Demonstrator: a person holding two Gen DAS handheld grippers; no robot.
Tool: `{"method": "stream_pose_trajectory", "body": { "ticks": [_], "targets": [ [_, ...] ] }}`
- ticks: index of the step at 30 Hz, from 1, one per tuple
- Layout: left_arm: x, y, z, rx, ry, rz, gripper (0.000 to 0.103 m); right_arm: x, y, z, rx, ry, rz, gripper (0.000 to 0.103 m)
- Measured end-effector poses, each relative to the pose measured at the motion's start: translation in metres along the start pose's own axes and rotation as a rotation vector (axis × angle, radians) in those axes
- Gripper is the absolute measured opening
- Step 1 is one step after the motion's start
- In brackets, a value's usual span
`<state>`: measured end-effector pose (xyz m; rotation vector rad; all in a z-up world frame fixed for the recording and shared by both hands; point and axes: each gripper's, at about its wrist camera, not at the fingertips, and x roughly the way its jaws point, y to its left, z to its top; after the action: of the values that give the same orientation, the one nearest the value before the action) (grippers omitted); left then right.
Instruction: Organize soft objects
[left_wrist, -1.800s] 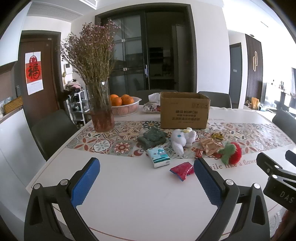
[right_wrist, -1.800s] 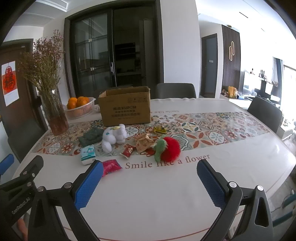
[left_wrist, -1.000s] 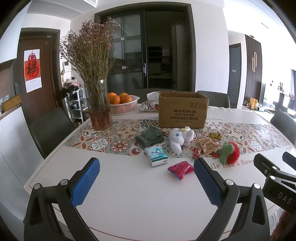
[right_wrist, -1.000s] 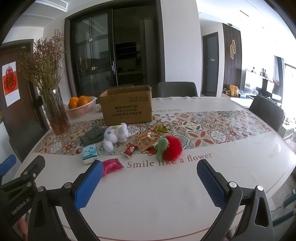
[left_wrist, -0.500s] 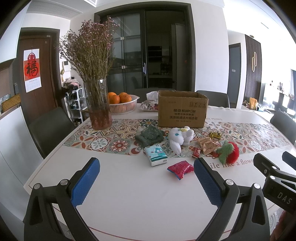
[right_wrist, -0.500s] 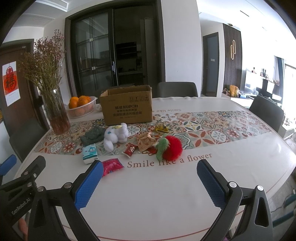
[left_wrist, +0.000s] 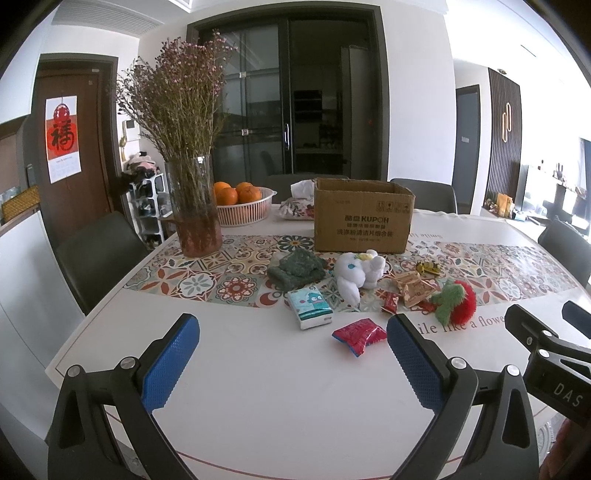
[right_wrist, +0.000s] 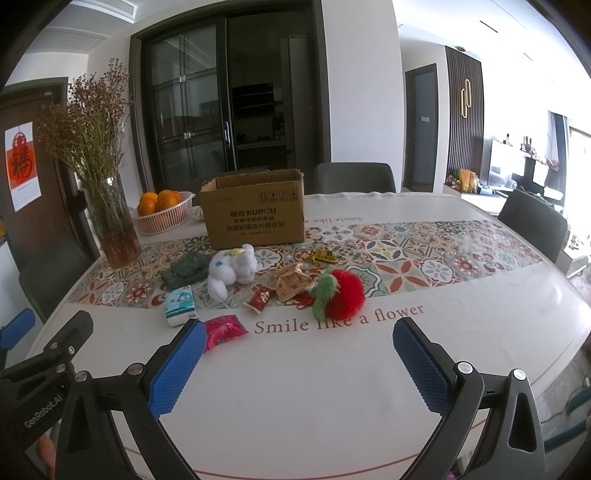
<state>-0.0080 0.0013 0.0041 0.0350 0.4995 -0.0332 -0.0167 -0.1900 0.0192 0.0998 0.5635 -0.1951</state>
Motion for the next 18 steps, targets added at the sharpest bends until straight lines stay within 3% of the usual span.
{"method": "stream_pose_trajectory", "body": {
  "ticks": [18],
  "targets": [
    [0.013, -0.003, 0.000, 0.028, 0.029, -0.020, 0.103, 0.009, 0.001, -0.005, 0.003, 0.020, -0.002, 0.102]
  ]
}}
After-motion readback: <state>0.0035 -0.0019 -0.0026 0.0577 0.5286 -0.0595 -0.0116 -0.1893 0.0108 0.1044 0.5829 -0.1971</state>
